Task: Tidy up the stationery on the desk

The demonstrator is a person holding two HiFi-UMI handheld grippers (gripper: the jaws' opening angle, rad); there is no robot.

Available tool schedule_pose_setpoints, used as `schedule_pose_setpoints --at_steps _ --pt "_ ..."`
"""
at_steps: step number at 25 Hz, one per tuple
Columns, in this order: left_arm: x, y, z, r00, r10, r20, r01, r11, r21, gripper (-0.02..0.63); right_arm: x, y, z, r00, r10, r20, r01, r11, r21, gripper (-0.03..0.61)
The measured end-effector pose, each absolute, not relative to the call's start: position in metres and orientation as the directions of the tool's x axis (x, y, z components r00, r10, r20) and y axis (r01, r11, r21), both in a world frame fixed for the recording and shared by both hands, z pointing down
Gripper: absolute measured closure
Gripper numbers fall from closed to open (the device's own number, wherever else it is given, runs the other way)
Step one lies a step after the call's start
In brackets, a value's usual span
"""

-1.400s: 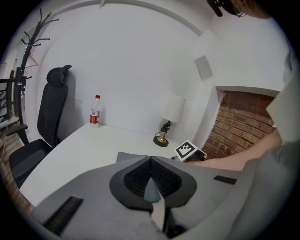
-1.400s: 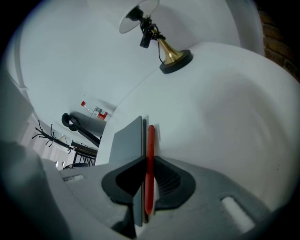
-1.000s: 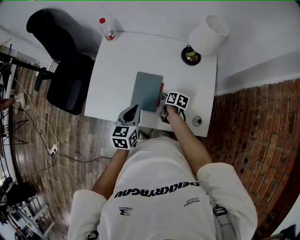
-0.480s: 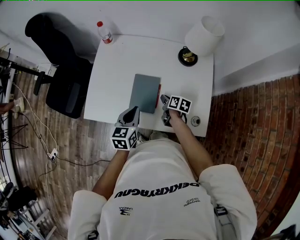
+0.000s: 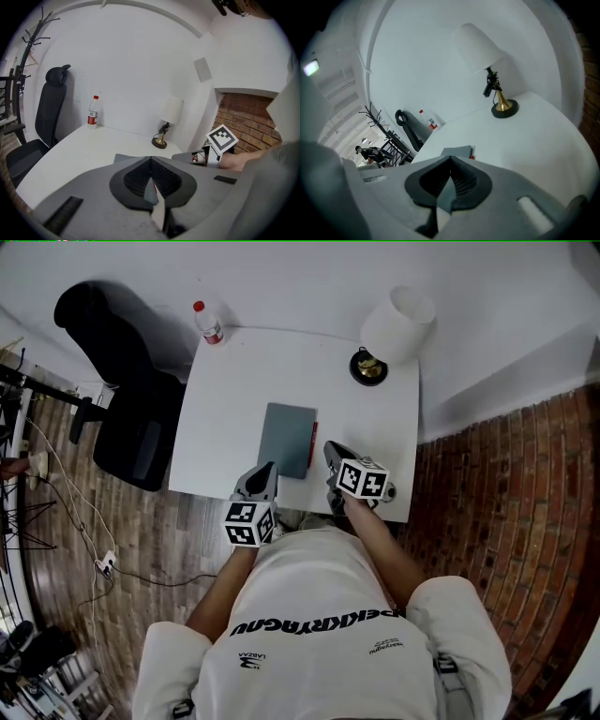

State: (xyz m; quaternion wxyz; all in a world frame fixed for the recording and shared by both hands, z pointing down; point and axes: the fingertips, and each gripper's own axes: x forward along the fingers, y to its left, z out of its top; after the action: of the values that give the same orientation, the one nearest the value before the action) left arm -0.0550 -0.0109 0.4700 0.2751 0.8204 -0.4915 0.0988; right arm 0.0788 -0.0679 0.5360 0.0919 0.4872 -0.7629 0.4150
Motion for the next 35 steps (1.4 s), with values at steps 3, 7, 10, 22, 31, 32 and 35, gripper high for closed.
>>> schedule_pose_setpoints --at_steps 3,7,10,22,31,32,35 --pt "-0.052 -0.009 0.47 0.504 -0.749 0.431 -0.859 -0.379 0.345 0.615 0.076 -0.062 0.515 -0.505 -0.696 0.51 -0.835 0.246 -0.491 0.581" --pt "-0.051 -0.009 0.468 0.506 -0.75 0.425 -0.858 -0.388 0.337 0.615 0.075 -0.054 0.496 -0.494 -0.726 0.478 -0.85 0.289 -0.44 0.581" --pt "-0.05 -0.01 0.465 0.508 -0.755 0.416 -0.857 -0.397 0.328 0.615 0.074 -0.048 0.487 -0.487 -0.746 0.455 -0.858 0.313 -0.407 0.582" --pt "-0.043 -0.012 0.449 0.519 -0.77 0.371 -0.854 -0.452 0.255 0.615 0.063 -0.029 0.461 -0.51 -0.768 0.388 -0.856 0.411 -0.314 0.583" --pt "-0.041 -0.012 0.449 0.515 -0.776 0.365 -0.857 -0.455 0.243 0.615 0.073 -0.026 0.464 -0.483 -0.783 0.391 -0.871 0.385 -0.305 0.583" --pt "-0.04 -0.012 0.449 0.515 -0.776 0.364 -0.857 -0.455 0.242 0.615 0.074 -0.026 0.464 -0.483 -0.784 0.391 -0.871 0.384 -0.306 0.583" --pt "-0.04 -0.013 0.448 0.517 -0.775 0.364 -0.856 -0.459 0.238 0.615 0.075 -0.025 0.463 -0.481 -0.785 0.39 -0.872 0.381 -0.307 0.583"
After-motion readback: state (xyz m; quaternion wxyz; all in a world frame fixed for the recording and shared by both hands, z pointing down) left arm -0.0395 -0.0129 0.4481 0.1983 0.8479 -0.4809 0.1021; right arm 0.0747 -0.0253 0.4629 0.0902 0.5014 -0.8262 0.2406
